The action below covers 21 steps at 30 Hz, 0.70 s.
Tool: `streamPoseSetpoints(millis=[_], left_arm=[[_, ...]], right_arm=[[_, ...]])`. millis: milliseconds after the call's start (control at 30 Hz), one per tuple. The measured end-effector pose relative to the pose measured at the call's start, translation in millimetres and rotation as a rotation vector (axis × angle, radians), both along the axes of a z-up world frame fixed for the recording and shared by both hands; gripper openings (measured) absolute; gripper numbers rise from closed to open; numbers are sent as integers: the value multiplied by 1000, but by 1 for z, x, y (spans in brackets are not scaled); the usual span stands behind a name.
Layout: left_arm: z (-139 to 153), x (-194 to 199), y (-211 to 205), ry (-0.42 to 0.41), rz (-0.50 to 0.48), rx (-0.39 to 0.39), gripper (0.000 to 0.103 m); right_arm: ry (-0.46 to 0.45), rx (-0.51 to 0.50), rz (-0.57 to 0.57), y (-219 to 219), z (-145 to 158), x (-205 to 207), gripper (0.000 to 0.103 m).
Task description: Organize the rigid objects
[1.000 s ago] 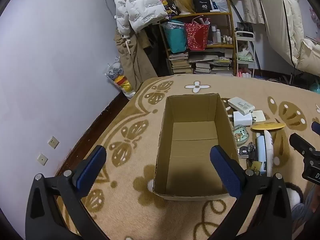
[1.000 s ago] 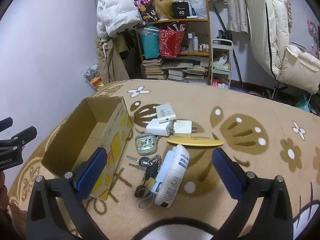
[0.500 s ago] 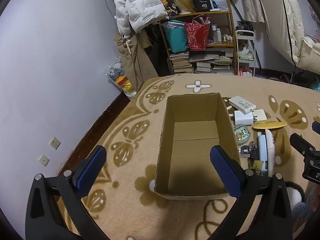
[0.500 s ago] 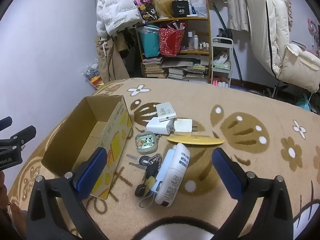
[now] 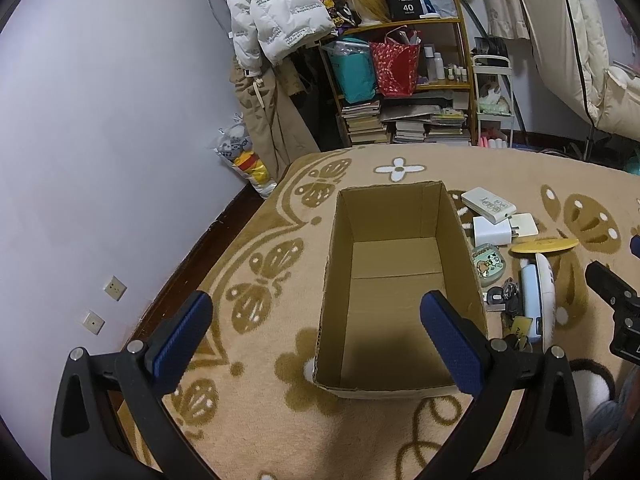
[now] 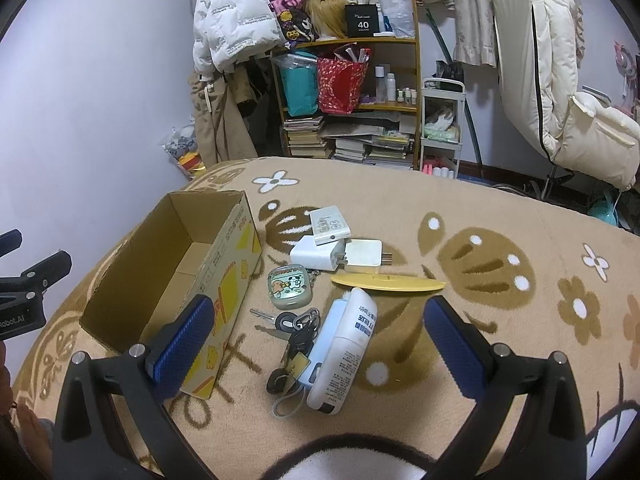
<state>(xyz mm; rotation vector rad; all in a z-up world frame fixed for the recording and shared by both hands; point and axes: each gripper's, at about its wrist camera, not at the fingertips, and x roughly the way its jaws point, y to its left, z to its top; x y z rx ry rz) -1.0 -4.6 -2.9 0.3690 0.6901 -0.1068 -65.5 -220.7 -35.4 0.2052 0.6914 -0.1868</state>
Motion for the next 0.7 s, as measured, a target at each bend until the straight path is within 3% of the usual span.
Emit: streamPoseSetpoints(millis=[700], left_arm=[[1,3,1,4,14,-7,103]], right_arm=[[14,1,5,3,-4,1,103]])
